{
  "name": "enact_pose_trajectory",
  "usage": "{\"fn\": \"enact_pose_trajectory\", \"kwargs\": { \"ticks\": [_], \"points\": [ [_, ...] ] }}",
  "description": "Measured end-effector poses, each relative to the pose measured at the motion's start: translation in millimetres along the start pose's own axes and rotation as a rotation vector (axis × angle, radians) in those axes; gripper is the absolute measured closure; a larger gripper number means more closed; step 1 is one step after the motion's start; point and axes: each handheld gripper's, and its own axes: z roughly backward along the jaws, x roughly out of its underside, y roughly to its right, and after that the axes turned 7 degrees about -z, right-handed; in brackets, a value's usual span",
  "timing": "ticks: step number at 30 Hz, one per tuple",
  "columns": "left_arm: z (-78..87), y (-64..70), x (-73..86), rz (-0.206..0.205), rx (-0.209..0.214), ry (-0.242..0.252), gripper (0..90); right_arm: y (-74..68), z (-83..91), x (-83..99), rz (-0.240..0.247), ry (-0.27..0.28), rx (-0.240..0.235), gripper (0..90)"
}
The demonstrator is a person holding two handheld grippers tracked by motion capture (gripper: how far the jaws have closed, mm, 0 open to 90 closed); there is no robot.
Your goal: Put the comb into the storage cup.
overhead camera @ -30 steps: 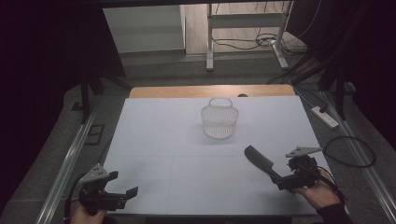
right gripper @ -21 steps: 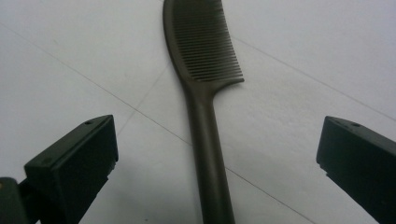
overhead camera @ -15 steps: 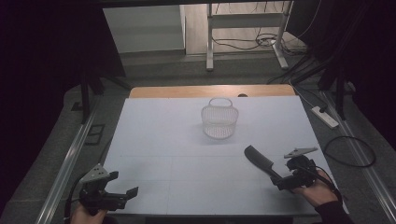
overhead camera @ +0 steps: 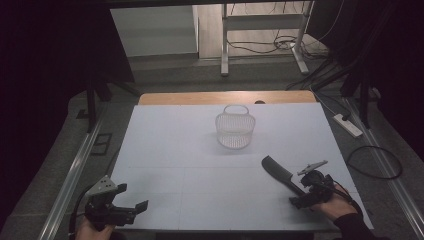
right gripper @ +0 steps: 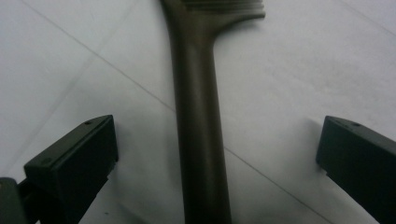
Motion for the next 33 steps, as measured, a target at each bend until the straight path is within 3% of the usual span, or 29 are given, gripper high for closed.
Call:
{"fn": "enact_pose_trajectory", "kwargs": {
  "ticks": [6, 16, 20, 21, 22, 23, 24, 25, 26, 27, 28, 29, 33],
  "points": [
    [-0.1, 0.0, 0.0, -0.001, 0.0, -0.001, 1.8, -0.3, -0.1, -0.1, -0.006, -0.001, 0.003, 0.0],
    [-0.1, 0.0, -0.1, -0.001, 0.0, -0.001, 1.8, -2.2, 0.6, -5.1, -0.019, -0.049, 0.011, 2.2],
    [-0.1, 0.1, -0.1, -0.002, -0.001, -0.001, 1.8, -3.8, 4.9, -6.2, -0.019, -0.044, 0.009, 14.8],
    [-0.2, 0.2, 0.0, -0.002, -0.002, 0.0, 1.8, -4.4, 8.5, -6.8, -0.015, -0.03, 0.007, 31.4],
    [-0.2, 0.2, 0.0, -0.002, -0.002, 0.0, 1.8, -4.4, 8.5, -6.8, -0.015, -0.03, 0.007, 31.4],
    [-0.2, 0.2, 0.0, -0.002, -0.002, -0.001, 1.8, -4.1, 11.0, -8.1, -0.007, -0.028, 0.002, 43.2],
    [-0.2, 0.2, 0.0, -0.002, -0.002, -0.001, 1.8, -4.1, 11.0, -8.1, -0.007, -0.028, 0.002, 43.2],
    [-0.3, 0.2, -0.1, -0.002, -0.002, -0.001, 1.8, -4.6, 12.1, -9.2, 0.007, -0.031, -0.002, 53.2],
    [-0.3, 0.2, -0.1, -0.002, -0.002, -0.001, 1.8, -4.6, 12.1, -9.2, 0.007, -0.031, -0.002, 53.2],
    [-0.3, 0.3, -0.1, -0.002, -0.003, -0.002, 1.8, -5.3, 13.0, -9.9, 0.019, -0.032, -0.01, 65.2],
    [-0.3, 0.3, -0.1, -0.002, -0.003, -0.002, 1.8, -5.3, 13.0, -9.9, 0.019, -0.032, -0.01, 65.2],
    [-0.2, 0.3, -0.1, -0.001, -0.004, -0.002, 1.8, -6.2, 13.3, -10.1, 0.035, -0.031, -0.016, 71.5],
    [-0.2, 0.2, -0.1, 0.002, -0.005, -0.001, 1.8, -7.9, 13.6, -10.6, 0.049, -0.036, -0.009, 72.4]
  ]
}}
